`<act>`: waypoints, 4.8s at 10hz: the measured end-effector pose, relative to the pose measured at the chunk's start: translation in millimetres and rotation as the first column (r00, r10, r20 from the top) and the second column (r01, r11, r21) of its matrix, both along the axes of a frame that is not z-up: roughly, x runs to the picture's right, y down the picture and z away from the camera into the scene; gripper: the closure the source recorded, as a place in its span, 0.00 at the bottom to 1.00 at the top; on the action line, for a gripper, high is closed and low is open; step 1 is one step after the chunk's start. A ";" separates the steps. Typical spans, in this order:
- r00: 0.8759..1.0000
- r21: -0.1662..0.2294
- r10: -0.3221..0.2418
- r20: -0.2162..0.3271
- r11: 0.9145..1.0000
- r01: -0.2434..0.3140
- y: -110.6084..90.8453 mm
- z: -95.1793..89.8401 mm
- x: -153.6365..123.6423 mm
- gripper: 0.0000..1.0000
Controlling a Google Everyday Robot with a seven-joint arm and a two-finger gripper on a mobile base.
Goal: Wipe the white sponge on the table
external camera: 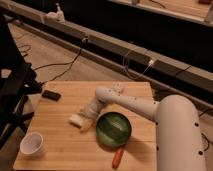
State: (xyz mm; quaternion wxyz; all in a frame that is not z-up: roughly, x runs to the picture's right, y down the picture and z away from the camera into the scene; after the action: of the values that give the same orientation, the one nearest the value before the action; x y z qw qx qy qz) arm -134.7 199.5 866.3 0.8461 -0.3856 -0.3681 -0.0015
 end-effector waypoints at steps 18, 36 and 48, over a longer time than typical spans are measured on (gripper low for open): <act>0.989 0.047 -0.119 0.083 0.992 0.115 -9.9 -10.1 -16.8 1.00; 0.977 0.042 -0.166 0.136 0.986 0.161 -7.1 -20.9 -26.0 1.00; 0.979 0.096 -0.201 0.045 0.976 0.196 -51.5 10.6 1.7 1.00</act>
State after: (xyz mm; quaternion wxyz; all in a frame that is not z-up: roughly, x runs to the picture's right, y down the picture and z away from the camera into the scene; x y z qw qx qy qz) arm -133.0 148.0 876.9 0.8482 -0.3810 -0.3502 -0.1132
